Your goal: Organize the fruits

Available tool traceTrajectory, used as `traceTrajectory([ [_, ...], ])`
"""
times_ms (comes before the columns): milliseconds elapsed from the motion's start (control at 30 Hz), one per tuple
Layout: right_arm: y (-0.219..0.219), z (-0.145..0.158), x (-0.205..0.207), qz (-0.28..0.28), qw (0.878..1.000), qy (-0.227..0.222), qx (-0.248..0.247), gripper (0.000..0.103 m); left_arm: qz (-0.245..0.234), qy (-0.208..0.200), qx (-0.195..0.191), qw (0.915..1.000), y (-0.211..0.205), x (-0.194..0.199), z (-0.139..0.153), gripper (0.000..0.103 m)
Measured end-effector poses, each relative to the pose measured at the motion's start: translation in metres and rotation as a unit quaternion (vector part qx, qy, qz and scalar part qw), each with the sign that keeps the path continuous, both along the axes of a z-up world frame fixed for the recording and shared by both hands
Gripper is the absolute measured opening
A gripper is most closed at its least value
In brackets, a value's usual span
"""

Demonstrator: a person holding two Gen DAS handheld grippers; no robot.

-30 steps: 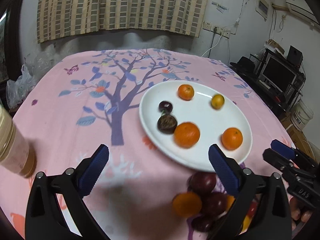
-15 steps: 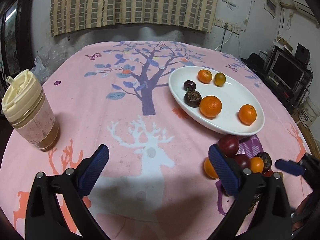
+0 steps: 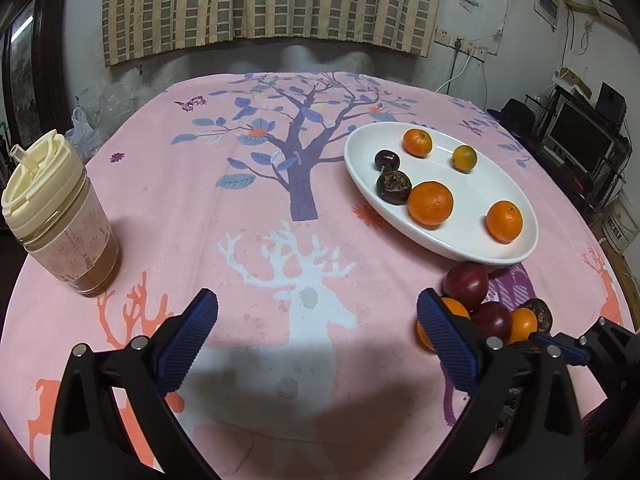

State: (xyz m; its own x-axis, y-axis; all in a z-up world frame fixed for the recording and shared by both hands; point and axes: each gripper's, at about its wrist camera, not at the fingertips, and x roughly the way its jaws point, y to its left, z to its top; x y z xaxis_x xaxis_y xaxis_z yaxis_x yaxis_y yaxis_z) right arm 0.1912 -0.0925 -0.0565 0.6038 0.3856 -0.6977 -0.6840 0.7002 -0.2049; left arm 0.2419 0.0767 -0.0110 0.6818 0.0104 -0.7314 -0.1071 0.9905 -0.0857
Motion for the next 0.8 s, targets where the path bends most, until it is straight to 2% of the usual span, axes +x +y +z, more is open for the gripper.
traceTrajectory([
  [100, 0.001, 0.001, -0.001, 0.002, 1.0, -0.006, 0.001, 0.046, 0.003, 0.002, -0.003, 1.0, 0.002, 0.001, -0.001, 0.098],
  [200, -0.006, 0.006, 0.0, -0.003, 1.0, -0.004, 0.02, 0.045, 0.004, 0.005, -0.006, 1.0, 0.003, 0.002, -0.002, 0.098],
  [300, -0.024, 0.022, 0.008, -0.015, 0.996, 0.019, 0.09, 0.045, -0.009, 0.009, -0.018, 0.9998, 0.0, 0.002, -0.005, 0.098],
  [333, -0.035, 0.031, 0.012, -0.023, 0.991, 0.03, 0.129, 0.045, -0.018, 0.008, -0.021, 0.9996, -0.002, 0.002, -0.006, 0.098],
  [467, -0.068, 0.046, 0.027, -0.063, 0.974, 0.051, 0.21, 0.045, -0.082, 0.006, -0.038, 0.9959, -0.022, 0.002, -0.01, 0.097],
  [500, -0.071, 0.047, 0.029, -0.071, 0.972, 0.053, 0.216, 0.045, -0.097, 0.005, -0.039, 0.9945, -0.027, 0.001, -0.011, 0.095],
  [567, -0.079, 0.048, 0.034, -0.086, 0.968, 0.06, 0.23, 0.045, -0.13, 0.007, -0.036, 0.9909, -0.04, 0.001, -0.014, 0.071],
  [600, -0.081, 0.048, 0.035, -0.089, 0.966, 0.064, 0.234, 0.045, -0.144, 0.012, -0.036, 0.9889, -0.045, 0.002, -0.017, 0.066],
  [633, -0.083, 0.048, 0.036, -0.092, 0.965, 0.066, 0.237, 0.045, -0.15, 0.015, -0.035, 0.9879, -0.048, 0.003, -0.019, 0.055],
  [800, -0.082, 0.047, 0.036, -0.093, 0.966, 0.067, 0.234, 0.045, -0.179, 0.026, -0.041, 0.9827, -0.059, 0.005, -0.028, 0.052],
])
